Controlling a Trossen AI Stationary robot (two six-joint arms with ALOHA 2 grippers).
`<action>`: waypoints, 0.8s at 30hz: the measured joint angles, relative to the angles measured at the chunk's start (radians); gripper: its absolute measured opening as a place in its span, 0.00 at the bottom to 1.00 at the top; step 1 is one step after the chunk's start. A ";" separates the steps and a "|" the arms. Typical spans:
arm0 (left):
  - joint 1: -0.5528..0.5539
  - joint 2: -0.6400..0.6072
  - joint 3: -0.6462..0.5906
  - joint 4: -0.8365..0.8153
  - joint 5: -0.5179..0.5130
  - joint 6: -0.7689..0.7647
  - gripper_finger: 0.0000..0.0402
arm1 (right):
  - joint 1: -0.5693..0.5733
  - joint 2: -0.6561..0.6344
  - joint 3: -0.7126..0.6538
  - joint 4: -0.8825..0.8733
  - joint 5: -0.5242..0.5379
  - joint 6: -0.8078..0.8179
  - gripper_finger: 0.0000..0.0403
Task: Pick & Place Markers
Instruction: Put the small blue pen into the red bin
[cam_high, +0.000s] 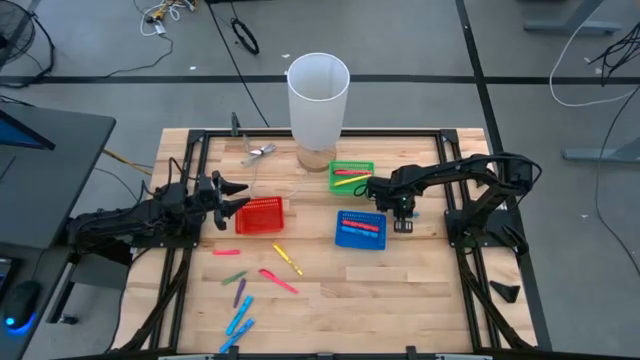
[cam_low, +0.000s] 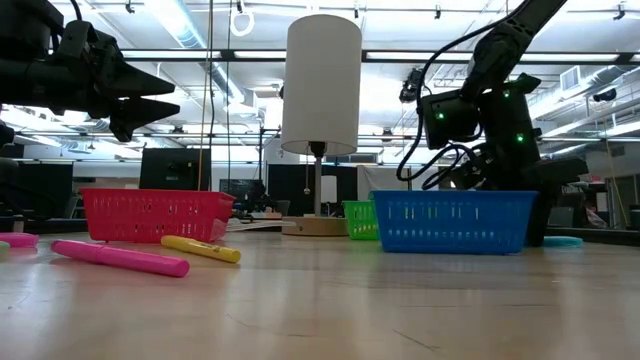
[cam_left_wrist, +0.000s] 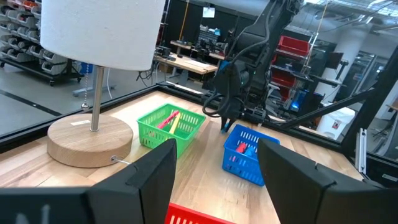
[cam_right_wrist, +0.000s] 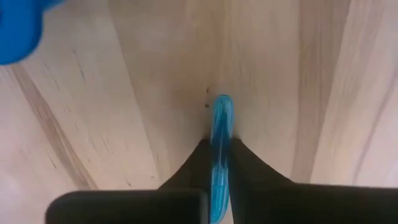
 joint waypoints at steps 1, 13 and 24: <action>0.000 0.000 0.000 0.000 0.000 0.000 0.58 | 0.000 -0.010 0.002 0.000 -0.001 0.004 0.05; 0.000 0.000 0.000 0.000 0.000 0.000 0.58 | 0.000 -0.205 0.050 -0.140 0.004 0.104 0.04; 0.000 0.000 0.000 0.000 0.000 0.000 0.58 | 0.000 -0.324 0.241 -0.216 0.010 0.156 0.03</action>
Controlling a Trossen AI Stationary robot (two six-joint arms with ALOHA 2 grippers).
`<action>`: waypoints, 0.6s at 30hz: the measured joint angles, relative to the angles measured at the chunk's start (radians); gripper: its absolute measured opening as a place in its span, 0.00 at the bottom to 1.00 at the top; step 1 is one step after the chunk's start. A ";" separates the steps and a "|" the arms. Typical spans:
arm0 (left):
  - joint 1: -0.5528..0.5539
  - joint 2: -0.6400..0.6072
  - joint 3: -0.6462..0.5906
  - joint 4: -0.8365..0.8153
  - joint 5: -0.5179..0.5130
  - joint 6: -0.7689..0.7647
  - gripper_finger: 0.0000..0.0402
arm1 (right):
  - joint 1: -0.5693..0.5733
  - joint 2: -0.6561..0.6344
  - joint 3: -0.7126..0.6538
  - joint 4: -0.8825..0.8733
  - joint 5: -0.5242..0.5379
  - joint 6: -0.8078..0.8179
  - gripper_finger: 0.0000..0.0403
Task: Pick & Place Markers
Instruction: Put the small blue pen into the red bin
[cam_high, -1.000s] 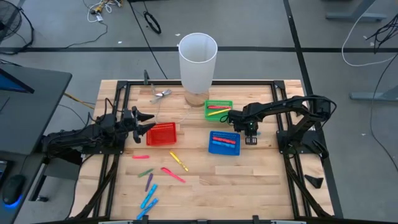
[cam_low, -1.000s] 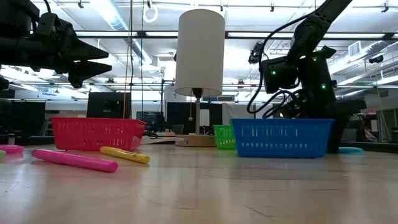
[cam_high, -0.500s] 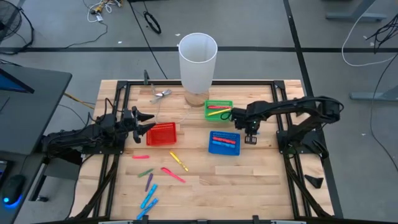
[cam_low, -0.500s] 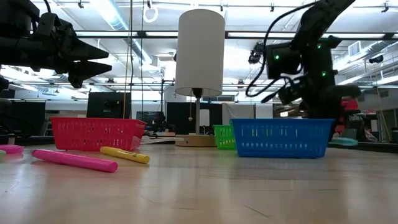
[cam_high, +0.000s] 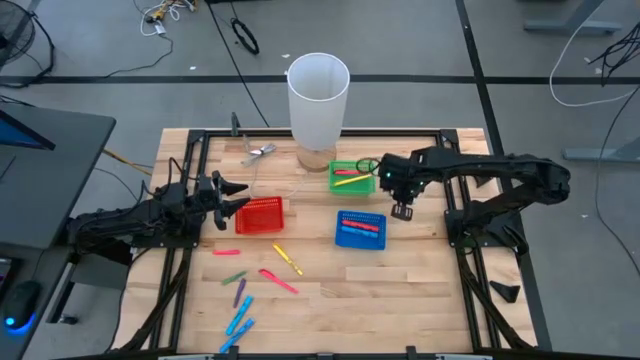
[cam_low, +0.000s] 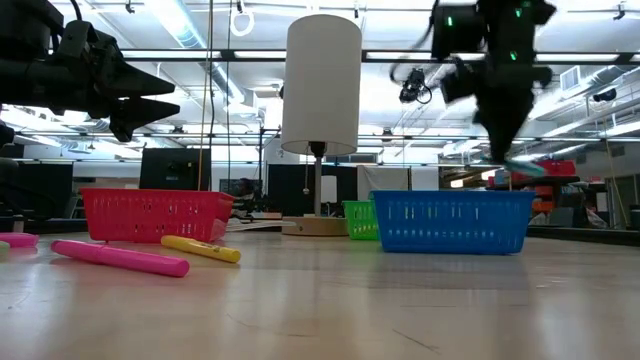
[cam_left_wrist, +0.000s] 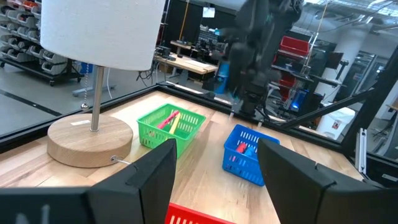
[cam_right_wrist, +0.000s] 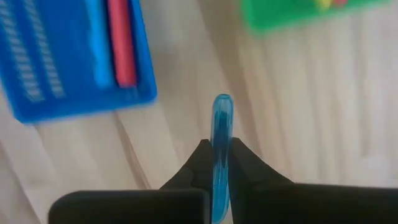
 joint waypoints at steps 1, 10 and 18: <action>0.000 0.000 0.000 0.000 0.000 0.000 0.58 | 0.000 -0.004 0.027 -0.001 0.001 0.002 0.03; 0.000 0.000 0.000 0.000 0.000 0.000 0.58 | 0.023 -0.019 0.308 0.034 -0.019 0.003 0.03; 0.000 0.000 0.000 0.000 0.000 0.000 0.58 | 0.080 -0.019 0.443 0.199 -0.109 0.025 0.03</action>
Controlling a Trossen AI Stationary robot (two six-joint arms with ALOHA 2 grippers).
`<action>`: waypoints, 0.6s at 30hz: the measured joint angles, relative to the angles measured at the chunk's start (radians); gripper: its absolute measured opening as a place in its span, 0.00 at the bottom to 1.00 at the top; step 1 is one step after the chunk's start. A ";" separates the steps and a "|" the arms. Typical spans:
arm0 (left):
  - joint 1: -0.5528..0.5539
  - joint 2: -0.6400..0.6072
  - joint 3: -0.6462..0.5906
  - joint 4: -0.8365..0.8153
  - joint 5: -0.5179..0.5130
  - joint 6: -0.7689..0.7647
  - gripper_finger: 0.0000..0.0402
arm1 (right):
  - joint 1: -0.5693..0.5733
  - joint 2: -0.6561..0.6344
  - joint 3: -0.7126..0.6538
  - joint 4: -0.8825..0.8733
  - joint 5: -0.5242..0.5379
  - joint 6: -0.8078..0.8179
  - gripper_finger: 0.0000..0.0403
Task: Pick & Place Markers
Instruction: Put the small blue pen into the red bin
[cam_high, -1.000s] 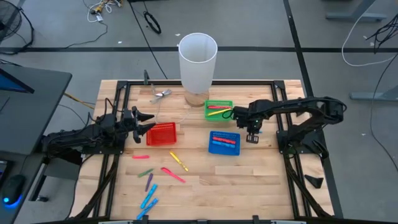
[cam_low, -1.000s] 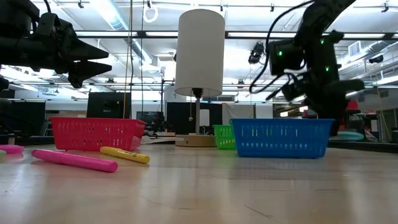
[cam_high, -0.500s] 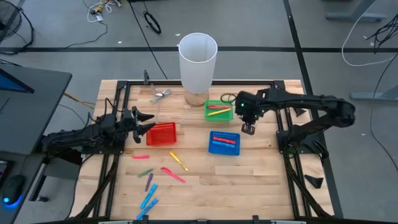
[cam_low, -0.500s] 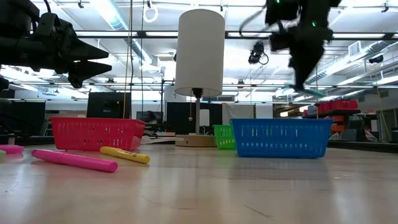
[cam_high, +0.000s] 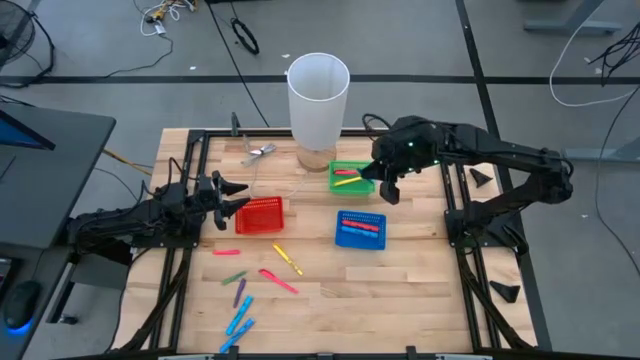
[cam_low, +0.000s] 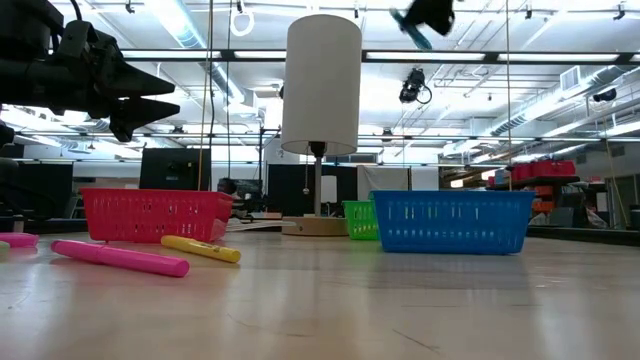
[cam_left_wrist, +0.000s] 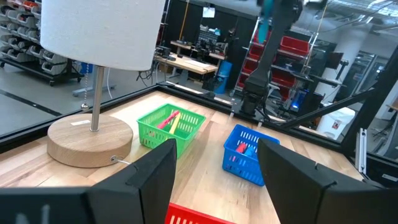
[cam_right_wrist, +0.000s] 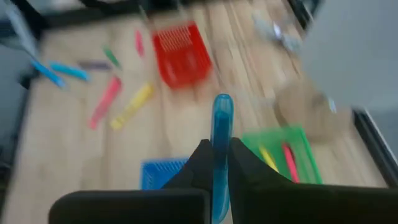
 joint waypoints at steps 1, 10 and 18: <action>0.000 0.000 0.000 0.000 0.000 0.000 0.58 | 0.008 0.000 0.003 0.032 -0.015 0.005 0.03; 0.000 0.000 0.000 0.000 0.000 0.000 0.58 | 0.091 0.016 0.003 0.261 -0.072 0.072 0.03; 0.000 0.000 0.000 0.000 0.000 0.000 0.58 | 0.133 0.054 0.004 0.310 -0.062 0.096 0.03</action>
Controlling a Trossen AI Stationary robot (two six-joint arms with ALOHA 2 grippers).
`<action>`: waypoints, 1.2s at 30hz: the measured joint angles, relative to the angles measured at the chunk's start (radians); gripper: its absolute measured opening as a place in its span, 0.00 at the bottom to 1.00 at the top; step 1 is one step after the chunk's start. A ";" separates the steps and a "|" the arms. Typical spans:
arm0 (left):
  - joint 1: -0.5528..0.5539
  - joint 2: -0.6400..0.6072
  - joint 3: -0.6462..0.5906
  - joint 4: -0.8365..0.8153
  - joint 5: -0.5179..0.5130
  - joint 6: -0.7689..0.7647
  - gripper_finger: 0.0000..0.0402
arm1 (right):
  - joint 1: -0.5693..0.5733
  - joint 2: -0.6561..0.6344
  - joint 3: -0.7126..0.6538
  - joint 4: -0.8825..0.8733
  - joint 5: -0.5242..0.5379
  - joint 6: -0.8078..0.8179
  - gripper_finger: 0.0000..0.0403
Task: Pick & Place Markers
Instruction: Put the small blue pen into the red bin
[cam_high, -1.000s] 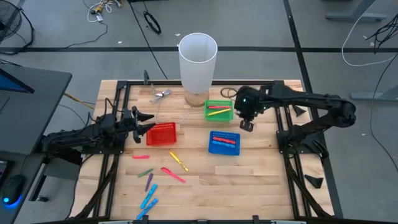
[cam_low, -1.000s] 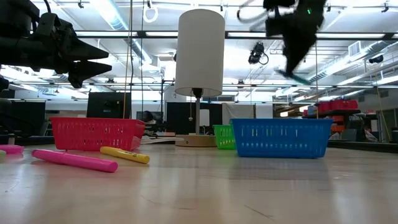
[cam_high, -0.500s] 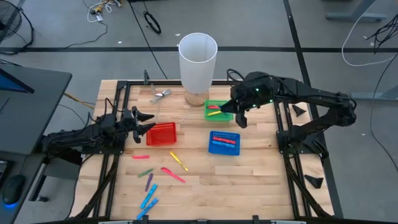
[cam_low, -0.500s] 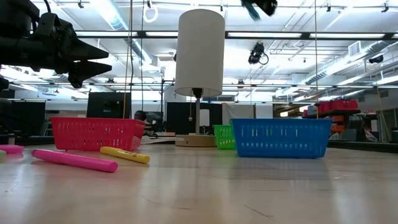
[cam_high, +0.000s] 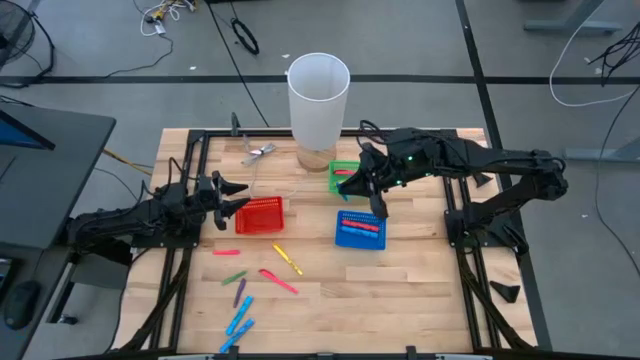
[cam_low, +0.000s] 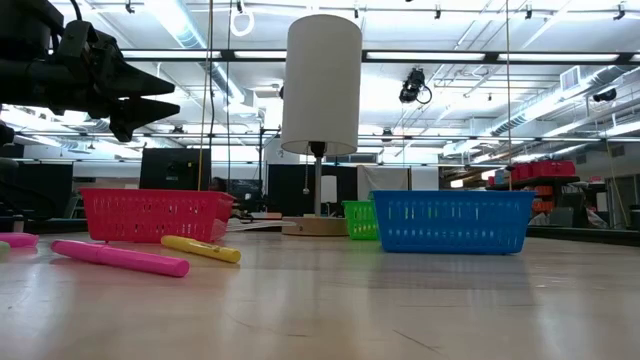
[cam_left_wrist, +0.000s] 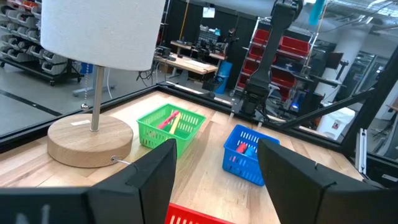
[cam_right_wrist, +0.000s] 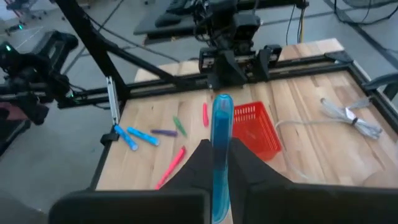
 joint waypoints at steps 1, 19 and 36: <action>0.000 0.000 0.000 0.000 0.000 0.000 0.58 | 0.002 0.006 0.000 -0.003 0.000 0.000 0.03; -0.008 0.017 0.029 0.105 0.120 -0.078 0.58 | 0.018 0.075 0.000 0.162 0.000 0.034 0.03; -0.122 0.601 0.618 0.034 0.086 0.107 0.58 | 0.040 0.116 0.000 0.295 0.031 -0.012 0.03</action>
